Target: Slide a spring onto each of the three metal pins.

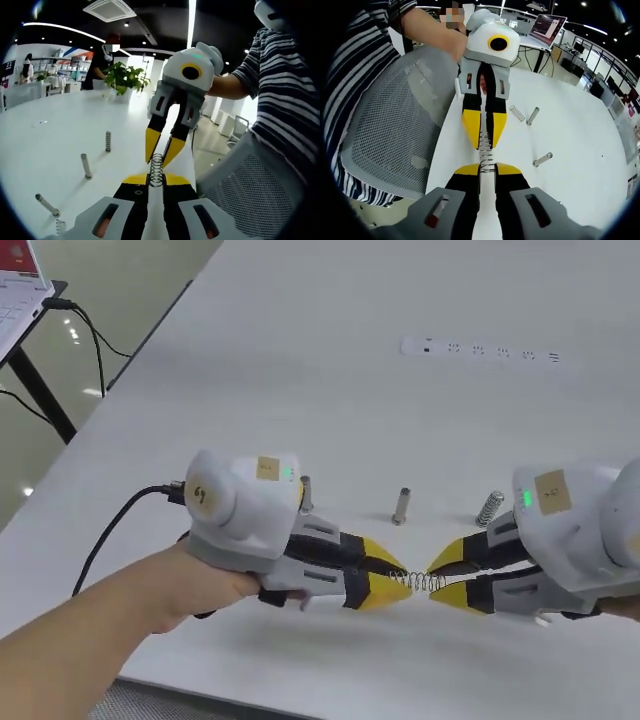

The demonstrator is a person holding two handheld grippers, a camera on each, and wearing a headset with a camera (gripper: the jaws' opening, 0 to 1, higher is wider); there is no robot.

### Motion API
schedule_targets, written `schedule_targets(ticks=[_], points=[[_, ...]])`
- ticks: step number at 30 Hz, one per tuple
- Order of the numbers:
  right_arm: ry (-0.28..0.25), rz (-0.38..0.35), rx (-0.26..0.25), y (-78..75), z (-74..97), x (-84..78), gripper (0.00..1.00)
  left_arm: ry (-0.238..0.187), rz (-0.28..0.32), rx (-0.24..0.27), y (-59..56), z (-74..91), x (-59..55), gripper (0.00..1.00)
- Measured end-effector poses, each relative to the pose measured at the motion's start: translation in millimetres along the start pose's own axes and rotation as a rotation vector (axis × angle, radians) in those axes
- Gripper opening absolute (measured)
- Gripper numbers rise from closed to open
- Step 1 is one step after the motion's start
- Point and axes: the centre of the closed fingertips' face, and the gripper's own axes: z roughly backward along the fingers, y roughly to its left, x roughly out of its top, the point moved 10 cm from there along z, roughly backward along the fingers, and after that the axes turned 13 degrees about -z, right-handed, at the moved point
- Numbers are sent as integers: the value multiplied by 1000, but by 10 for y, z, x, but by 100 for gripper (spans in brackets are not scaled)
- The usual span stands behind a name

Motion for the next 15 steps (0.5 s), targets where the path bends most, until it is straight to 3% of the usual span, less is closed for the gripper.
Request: schedule_targets(ticks=[15], points=[[-116,-6,63,15,117,232,7,32,-22,1,-12,2,-35,3]])
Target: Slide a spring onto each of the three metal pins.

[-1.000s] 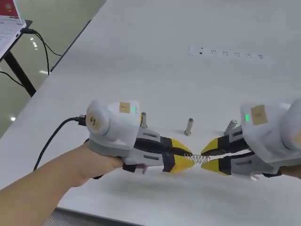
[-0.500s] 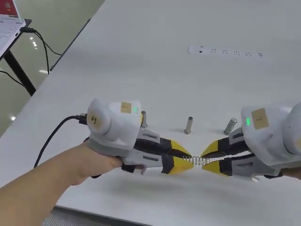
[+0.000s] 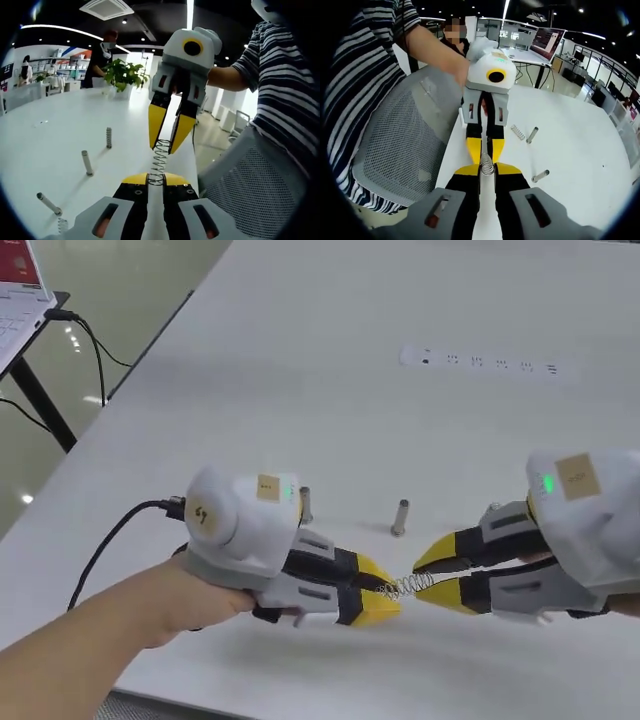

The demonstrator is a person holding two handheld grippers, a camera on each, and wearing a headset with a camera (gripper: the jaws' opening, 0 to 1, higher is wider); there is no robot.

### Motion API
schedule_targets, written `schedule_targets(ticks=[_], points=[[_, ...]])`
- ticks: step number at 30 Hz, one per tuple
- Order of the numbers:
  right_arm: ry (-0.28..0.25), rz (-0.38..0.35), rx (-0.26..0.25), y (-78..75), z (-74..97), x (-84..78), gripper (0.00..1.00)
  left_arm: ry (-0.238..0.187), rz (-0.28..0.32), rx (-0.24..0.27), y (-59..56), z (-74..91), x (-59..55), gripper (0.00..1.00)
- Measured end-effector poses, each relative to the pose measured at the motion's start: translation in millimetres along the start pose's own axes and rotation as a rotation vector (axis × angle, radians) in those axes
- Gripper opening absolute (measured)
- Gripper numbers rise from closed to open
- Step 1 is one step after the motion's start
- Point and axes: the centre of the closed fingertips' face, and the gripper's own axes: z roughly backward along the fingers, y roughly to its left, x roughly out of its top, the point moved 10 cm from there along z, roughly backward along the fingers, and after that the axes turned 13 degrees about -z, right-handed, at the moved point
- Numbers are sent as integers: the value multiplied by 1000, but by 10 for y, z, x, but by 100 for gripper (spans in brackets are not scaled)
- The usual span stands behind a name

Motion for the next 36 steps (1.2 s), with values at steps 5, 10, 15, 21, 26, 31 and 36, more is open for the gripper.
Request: schedule_targets(ticks=[5,10,15,21,26,31,36], points=[[-29,-18,14,28,-31,45,7,11,-3,0,-12,12,-3,3],[-54,-22,14,69,-56,86,7,9,4,-1,-30,9,1,3],[-90,-26,10,95,-76,109,8,3,4,-2,-39,-11,23,3],[-119,-43,0,101,-88,102,7,7,-2,-1,-39,-23,32,3],[-128,-45,0,102,-84,103,7,8,-1,2,-44,-19,35,4],[-143,-50,-4,107,-95,116,7,7,-3,6,-48,-27,48,4],[-133,-29,-4,118,-110,130,7,4,22,7,-43,-23,56,6]])
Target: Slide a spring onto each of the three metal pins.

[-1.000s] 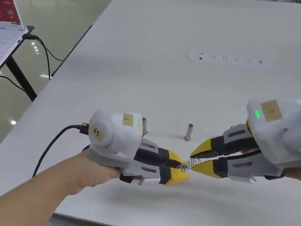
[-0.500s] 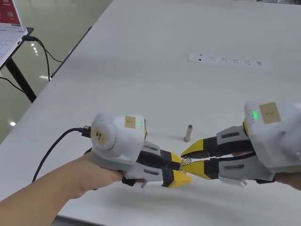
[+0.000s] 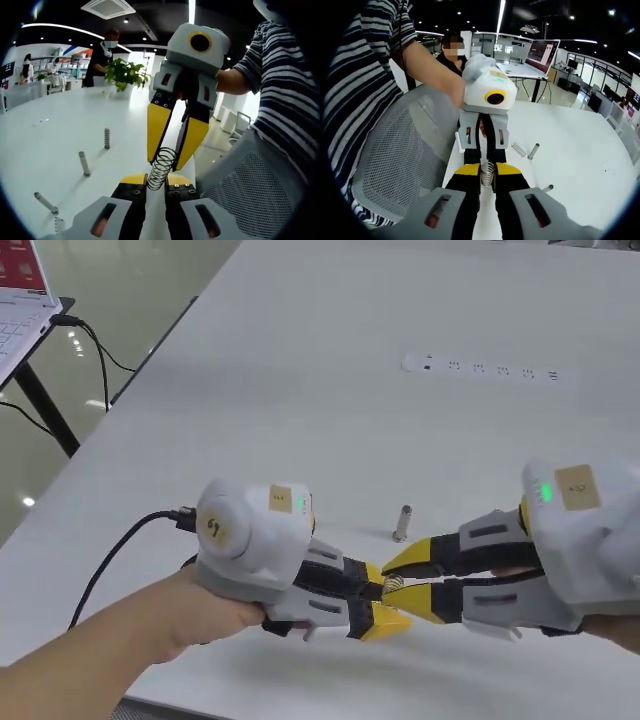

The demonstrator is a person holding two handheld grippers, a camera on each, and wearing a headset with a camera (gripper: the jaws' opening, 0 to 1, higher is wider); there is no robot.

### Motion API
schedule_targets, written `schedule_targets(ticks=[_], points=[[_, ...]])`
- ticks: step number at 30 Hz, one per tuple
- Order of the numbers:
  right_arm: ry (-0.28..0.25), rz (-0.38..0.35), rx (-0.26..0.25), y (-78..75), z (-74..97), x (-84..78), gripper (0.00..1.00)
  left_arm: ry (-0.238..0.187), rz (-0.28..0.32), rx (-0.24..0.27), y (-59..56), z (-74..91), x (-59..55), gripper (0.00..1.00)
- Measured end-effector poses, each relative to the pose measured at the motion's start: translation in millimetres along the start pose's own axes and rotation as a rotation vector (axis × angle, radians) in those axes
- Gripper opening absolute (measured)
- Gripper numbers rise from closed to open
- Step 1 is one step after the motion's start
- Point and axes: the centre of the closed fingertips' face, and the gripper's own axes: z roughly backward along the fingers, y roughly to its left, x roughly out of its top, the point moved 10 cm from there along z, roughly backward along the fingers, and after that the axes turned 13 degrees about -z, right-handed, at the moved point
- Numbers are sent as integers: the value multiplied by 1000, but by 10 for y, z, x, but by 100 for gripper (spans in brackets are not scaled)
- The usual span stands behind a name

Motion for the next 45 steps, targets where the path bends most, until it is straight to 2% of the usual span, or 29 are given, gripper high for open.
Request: schedule_targets(ticks=[6,16,23,25,33,39,45], points=[[23,10,0,-9,-5,-14,7,-9,10,28,34,21,12,15],[24,8,-28,-64,26,-23,7,21,19,74,59,109,-37,29],[19,2,-50,-100,39,-30,7,49,25,111,77,232,-108,33],[17,0,-59,-113,44,-33,7,58,16,128,86,273,-134,35],[15,-14,-101,-173,63,-77,7,89,52,219,146,508,-247,45],[11,-23,-123,-200,75,-109,7,93,94,281,182,670,-324,54],[0,-41,-141,-229,76,-138,7,96,145,348,187,850,-388,71]])
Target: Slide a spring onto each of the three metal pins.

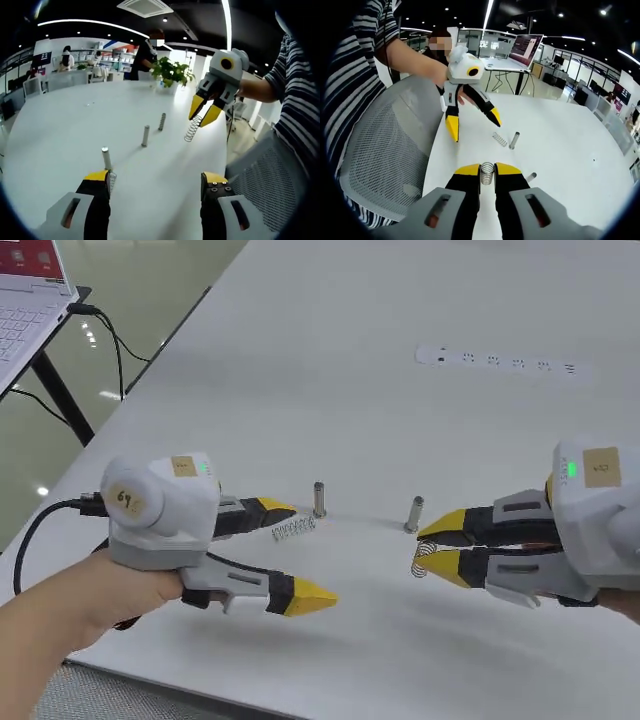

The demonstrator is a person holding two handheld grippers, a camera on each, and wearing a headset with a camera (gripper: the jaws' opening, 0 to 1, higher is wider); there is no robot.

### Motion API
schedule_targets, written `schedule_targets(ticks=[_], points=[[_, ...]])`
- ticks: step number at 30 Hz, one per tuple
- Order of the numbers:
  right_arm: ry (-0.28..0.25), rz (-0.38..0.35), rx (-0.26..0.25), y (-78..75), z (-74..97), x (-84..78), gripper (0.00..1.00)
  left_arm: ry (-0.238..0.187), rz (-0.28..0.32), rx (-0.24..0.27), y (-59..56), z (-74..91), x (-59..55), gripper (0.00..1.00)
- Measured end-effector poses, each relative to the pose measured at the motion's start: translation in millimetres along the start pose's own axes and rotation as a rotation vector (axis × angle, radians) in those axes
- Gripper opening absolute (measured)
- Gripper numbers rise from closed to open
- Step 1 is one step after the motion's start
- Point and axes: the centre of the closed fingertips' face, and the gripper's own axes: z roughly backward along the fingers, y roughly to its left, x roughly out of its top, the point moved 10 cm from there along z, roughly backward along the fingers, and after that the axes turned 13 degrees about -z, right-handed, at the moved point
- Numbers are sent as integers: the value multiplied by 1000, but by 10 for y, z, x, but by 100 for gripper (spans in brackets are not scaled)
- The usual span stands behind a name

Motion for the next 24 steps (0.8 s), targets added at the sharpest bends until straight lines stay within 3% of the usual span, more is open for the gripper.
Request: schedule_targets(ticks=[4,10,18,24], points=[[-4,-13,-14,-18,-12,-20,7,5,27,29,38,74,-45,83],[-4,-30,-43,-69,-33,-76,7,0,58,79,77,159,-74,94],[-11,-29,-82,-141,-34,-92,7,1,80,94,71,189,-93,98],[-74,-51,-153,-312,2,14,7,0,83,105,77,207,-89,98]])
